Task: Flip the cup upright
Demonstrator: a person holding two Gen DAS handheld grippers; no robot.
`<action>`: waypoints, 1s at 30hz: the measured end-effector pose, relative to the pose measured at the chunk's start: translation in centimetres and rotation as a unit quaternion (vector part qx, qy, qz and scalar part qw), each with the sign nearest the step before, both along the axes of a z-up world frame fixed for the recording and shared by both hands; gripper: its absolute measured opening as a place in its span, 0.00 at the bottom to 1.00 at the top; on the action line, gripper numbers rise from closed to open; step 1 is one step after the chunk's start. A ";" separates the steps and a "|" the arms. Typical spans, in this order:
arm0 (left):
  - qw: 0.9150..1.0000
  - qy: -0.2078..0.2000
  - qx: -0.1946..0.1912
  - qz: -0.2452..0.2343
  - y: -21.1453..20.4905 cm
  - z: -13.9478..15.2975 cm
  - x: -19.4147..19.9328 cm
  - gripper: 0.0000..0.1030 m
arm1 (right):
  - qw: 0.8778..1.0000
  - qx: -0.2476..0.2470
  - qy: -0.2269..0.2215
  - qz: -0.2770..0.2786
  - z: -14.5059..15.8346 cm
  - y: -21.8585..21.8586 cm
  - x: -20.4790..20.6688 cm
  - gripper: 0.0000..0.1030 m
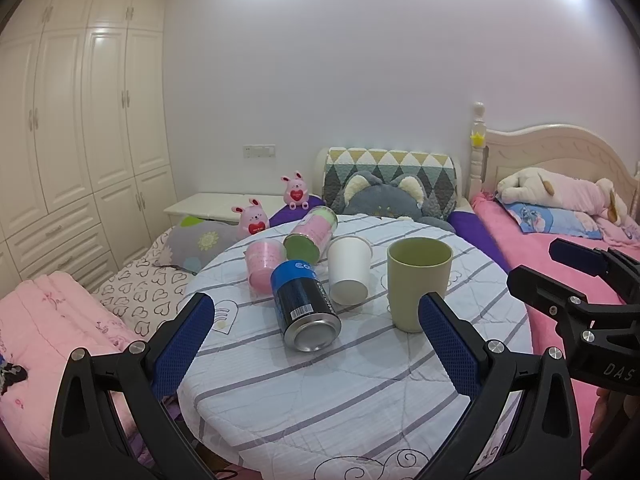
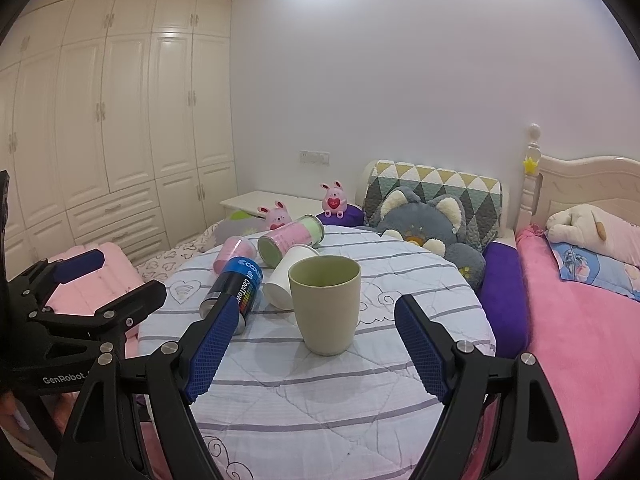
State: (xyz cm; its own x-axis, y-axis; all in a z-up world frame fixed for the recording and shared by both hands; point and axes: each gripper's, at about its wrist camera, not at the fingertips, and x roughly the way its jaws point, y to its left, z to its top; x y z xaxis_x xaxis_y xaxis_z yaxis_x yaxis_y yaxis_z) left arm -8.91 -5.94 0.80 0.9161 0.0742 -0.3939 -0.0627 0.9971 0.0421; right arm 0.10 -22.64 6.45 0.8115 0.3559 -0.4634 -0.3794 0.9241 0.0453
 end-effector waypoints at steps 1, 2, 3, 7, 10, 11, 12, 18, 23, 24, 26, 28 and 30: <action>1.000 -0.004 0.000 -0.001 0.1 0.0 0.0 1.00 | 1.000 0.000 -0.001 0.000 0.0 -0.1 0.0 0.79; 1.000 -0.009 0.001 0.002 0.1 0.0 -0.1 1.00 | 1.000 0.000 -0.001 -0.001 0.0 0.0 0.0 0.79; 1.000 -0.015 0.002 0.008 0.2 0.1 -0.2 1.00 | 1.000 0.000 -0.001 0.000 0.0 0.0 0.1 0.79; 0.999 -0.034 -0.001 0.026 0.6 0.3 -0.5 1.00 | 1.000 0.001 -0.004 0.004 -0.1 0.0 0.1 0.79; 0.999 -0.039 0.007 0.035 0.6 0.2 -0.3 1.00 | 1.000 0.000 -0.003 0.005 -0.2 0.0 0.2 0.79; 0.999 -0.038 0.006 0.036 0.6 0.2 -0.2 1.00 | 1.000 0.000 -0.002 0.006 -0.2 0.1 0.2 0.79; 0.999 -0.038 0.004 0.036 0.7 0.2 -0.2 1.00 | 1.000 0.000 -0.001 0.006 -0.3 0.1 0.3 0.79; 0.999 -0.036 0.005 0.035 0.8 0.0 0.3 1.00 | 1.000 -0.001 0.004 0.007 -0.5 0.1 0.9 0.79; 0.999 -0.028 0.006 0.030 0.6 -0.1 0.6 1.00 | 1.000 -0.002 0.009 0.006 -0.8 0.1 1.2 0.79; 0.999 -0.028 0.007 0.029 0.6 -0.1 0.7 1.00 | 1.000 -0.002 0.010 0.006 -0.9 0.1 1.2 0.79; 0.999 -0.024 0.008 0.026 0.4 -0.2 0.9 1.00 | 1.000 -0.002 0.011 0.005 -0.9 0.0 1.4 0.79; 0.999 -0.022 0.008 0.024 0.3 -0.3 1.1 1.00 | 1.000 0.000 0.013 0.004 -1.0 0.0 1.6 0.79; 0.999 -0.020 0.009 0.023 0.3 -0.4 1.4 1.00 | 1.000 -0.001 0.016 0.004 -1.2 0.0 1.7 0.79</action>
